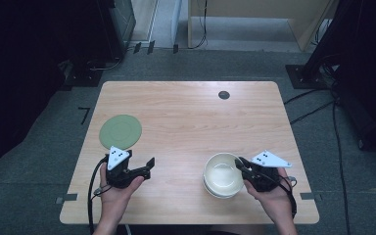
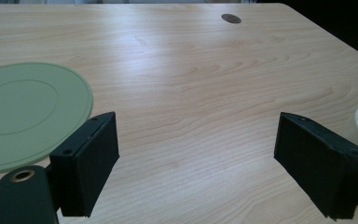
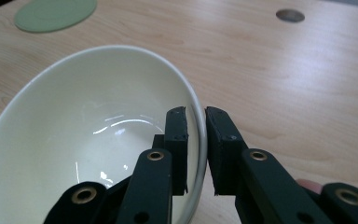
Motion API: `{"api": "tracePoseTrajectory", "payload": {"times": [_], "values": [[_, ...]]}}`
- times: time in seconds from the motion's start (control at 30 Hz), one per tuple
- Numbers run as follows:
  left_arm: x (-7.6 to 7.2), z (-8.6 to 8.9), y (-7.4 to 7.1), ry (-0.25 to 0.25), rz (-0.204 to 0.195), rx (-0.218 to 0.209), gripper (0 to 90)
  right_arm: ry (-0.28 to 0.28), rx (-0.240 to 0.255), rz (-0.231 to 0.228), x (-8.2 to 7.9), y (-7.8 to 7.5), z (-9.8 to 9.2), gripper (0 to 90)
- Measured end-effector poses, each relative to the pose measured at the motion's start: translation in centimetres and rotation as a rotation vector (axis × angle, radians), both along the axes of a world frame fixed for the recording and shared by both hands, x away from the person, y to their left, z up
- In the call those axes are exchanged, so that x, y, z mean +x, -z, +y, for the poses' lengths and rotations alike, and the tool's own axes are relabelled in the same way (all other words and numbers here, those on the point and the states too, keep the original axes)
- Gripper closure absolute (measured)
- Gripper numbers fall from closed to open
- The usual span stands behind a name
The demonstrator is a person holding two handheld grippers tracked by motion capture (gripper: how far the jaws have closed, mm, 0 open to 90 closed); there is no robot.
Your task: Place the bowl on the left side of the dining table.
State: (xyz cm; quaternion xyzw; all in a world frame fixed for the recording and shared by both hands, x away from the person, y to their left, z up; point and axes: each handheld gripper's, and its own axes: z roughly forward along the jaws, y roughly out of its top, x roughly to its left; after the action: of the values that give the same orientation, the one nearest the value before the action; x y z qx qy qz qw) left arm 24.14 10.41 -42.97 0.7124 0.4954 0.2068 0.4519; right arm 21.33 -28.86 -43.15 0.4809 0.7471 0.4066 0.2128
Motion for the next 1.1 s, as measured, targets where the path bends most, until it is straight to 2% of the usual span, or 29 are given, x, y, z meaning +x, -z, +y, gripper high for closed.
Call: {"api": "tracePoseTrajectory", "payload": {"times": [0.07, 0.13, 0.23, 0.33, 0.4, 0.47, 0.5, 0.57, 0.6, 0.63, 0.8, 0.9, 0.97, 1.0, 1.1], "values": [[0.0, 0.0, 0.0, 0.002, 0.000, 0.002, 13.5, 0.019, -0.017, 0.033, 0.1, 0.1, 0.3, 79.8], [0.0, 0.0, 0.0, 0.003, 0.000, 0.003, 13.5, 0.036, -0.041, 0.047, 0.1, 0.1, 0.8, 80.2], [-0.1, 0.0, -0.1, 0.003, -0.001, 0.001, 13.5, 0.070, -0.088, 0.033, -0.1, 0.0, 1.2, 83.9], [-0.1, -0.1, -0.1, 0.005, -0.003, 0.000, 13.5, 0.070, -0.102, 0.020, -0.2, 0.0, 1.3, 84.3], [-0.2, -0.2, -0.1, 0.007, -0.004, -0.001, 13.5, 0.069, -0.084, 0.012, -0.2, 0.1, 1.2, 84.6], [-0.2, -0.2, -0.1, 0.010, -0.006, -0.001, 13.5, 0.059, -0.051, -0.006, -0.3, 0.3, 1.0, 84.9], [-0.2, -0.3, -0.2, 0.010, -0.008, -0.002, 13.5, 0.051, -0.052, -0.030, -0.4, 0.3, 1.0, 84.9], [-0.2, -0.3, -0.1, 0.010, -0.006, -0.004, 13.5, 0.037, -0.091, -0.101, -0.6, 0.2, 1.1, 84.9], [-0.2, -0.3, -0.1, 0.010, -0.006, -0.003, 13.5, 0.030, -0.106, -0.122, -0.7, 0.1, 1.2, 84.8], [-0.2, -0.4, -0.1, 0.009, -0.006, -0.002, 13.5, 0.027, -0.112, -0.124, -0.7, 0.1, 1.2, 84.8], [-0.2, -0.7, 0.2, 0.023, -0.002, 0.008, 13.5, 0.039, -0.071, -0.064, -0.4, 0.2, 1.0, 84.1], [-0.3, -0.8, 0.1, 0.025, -0.003, 0.006, 13.5, 0.053, -0.062, -0.038, -0.4, 0.0, 1.2, 78.7], [-0.3, -0.9, 0.1, 0.025, -0.003, 0.005, 13.5, 0.060, -0.079, -0.017, -0.3, 0.1, 1.6, 73.1], [-0.3, -0.9, 0.1, 0.024, -0.003, 0.006, 13.5, 0.064, -0.096, -0.013, -0.3, 0.1, 1.9, 73.5], [-0.3, -1.0, 0.1, 0.029, -0.001, 0.005, 13.5, 0.104, -0.136, -0.032, -0.3, 0.2, 2.2, 81.6]]}}
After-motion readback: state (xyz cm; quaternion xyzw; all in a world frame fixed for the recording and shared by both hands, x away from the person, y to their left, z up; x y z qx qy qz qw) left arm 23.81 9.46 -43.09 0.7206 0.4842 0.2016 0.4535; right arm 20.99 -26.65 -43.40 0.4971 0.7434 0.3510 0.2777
